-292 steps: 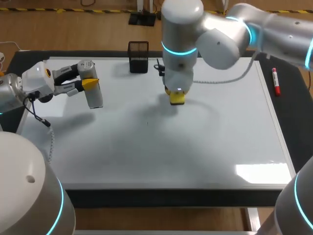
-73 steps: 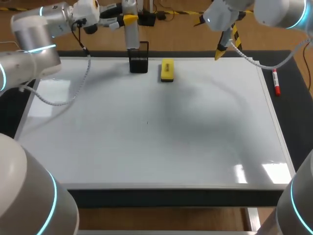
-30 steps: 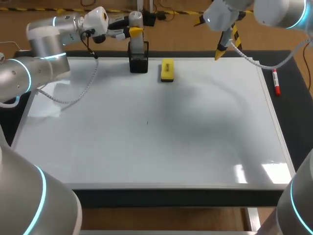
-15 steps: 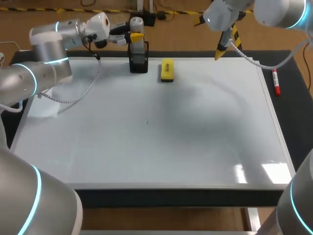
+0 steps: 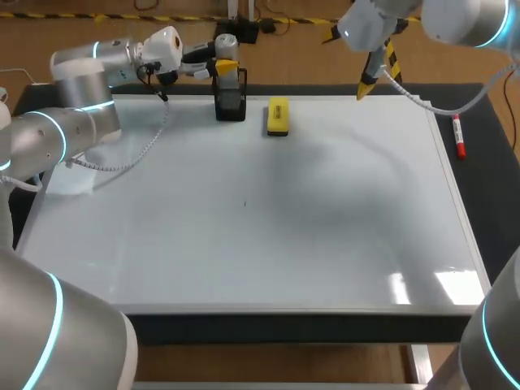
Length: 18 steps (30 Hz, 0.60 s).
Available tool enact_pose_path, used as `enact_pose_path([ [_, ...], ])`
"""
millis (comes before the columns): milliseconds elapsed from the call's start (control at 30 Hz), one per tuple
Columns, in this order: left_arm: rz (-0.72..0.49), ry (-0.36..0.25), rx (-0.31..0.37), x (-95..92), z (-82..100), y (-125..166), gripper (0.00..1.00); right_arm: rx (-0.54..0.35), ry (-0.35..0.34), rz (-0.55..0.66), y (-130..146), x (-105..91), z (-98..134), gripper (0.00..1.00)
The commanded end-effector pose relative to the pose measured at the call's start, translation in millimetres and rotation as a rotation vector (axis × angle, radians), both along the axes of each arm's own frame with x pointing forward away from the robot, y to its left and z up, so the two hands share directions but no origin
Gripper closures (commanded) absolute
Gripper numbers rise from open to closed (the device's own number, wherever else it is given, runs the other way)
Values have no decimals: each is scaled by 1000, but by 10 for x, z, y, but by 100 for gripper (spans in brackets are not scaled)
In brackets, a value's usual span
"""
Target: Pick up the inspection probe, press it on each red-marked spot on the whiteboard one by one, put down the probe, pick up the eraser, and wipe off all the red marks.
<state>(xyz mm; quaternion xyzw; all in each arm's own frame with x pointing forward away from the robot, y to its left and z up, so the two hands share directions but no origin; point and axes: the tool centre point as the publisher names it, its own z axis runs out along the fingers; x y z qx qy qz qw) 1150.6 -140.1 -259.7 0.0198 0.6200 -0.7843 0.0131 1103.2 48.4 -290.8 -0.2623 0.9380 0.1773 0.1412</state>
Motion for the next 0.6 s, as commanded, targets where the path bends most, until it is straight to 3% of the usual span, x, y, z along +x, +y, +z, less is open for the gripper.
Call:
enact_pose_path([
  [33, -14, 1, -1, 35, 0, 0, 4, -4, 1, 2, -2, 4, 6, 0],
  [67, -14, 1, -1, 34, -1, -1, 0, -4, 1, 2, -2, 4, 6, 0],
  [367, -3, -15, 16, 2, 68, 15, 0, -4, 1, 2, -2, 4, 6, 0],
  [600, 120, -83, 226, -43, 121, 148, 0, -4, 1, 2, -2, 4, 6, 0],
])
